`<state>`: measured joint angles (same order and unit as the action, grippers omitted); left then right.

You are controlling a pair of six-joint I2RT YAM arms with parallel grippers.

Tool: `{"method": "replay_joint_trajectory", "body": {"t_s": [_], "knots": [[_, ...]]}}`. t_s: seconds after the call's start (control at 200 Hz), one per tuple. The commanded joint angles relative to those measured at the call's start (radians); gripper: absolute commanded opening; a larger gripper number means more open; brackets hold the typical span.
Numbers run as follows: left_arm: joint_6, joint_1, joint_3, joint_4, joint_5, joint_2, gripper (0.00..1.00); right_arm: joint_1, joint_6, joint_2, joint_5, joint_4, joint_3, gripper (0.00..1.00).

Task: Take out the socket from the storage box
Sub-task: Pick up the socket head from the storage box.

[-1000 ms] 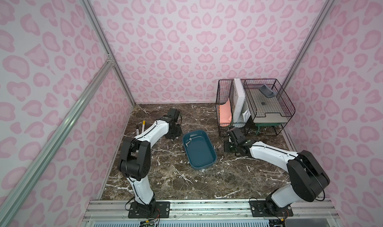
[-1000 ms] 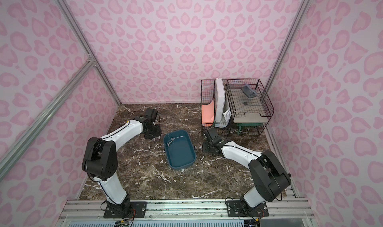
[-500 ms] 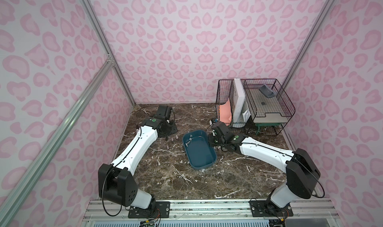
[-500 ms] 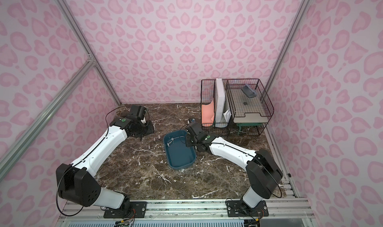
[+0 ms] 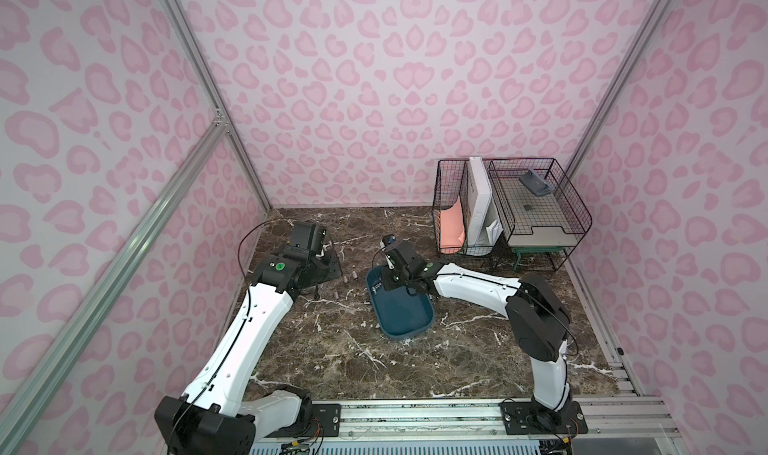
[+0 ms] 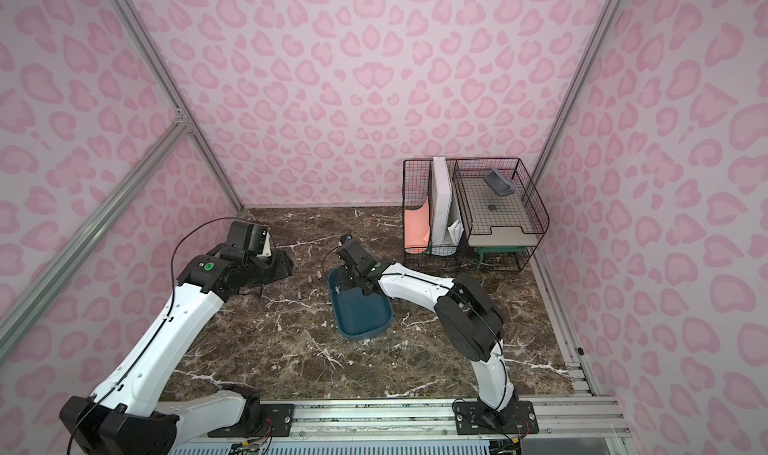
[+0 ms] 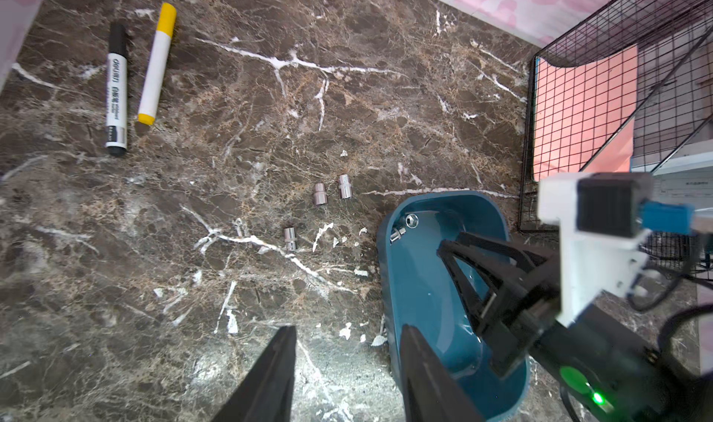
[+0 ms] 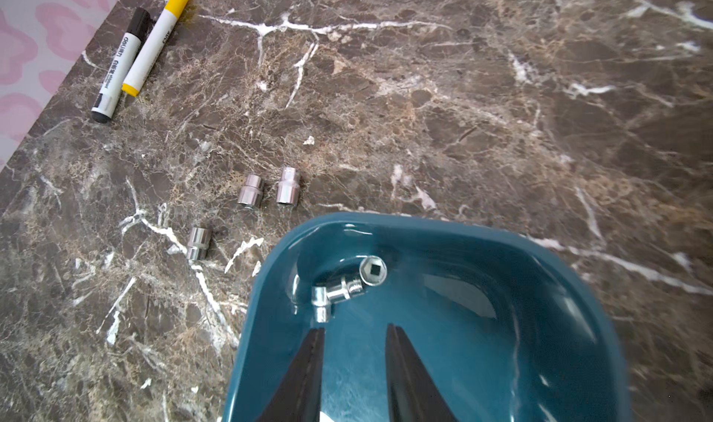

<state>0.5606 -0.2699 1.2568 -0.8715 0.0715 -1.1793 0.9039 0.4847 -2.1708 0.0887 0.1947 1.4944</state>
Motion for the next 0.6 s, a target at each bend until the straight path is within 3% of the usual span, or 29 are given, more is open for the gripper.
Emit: {"method": "replay_joint_trajectory", "body": {"t_s": [0.0, 0.595], "knots": [[-0.029, 0.001, -0.005, -0.012, 0.029, 0.044, 0.49, 0.002, -0.013, -0.033, -0.035, -0.037, 0.033, 0.35], [-0.048, -0.001, -0.006, -0.009, 0.039, 0.092, 0.5, -0.002, -0.028, -0.202, 0.0, 0.025, 0.168, 0.33]]}}
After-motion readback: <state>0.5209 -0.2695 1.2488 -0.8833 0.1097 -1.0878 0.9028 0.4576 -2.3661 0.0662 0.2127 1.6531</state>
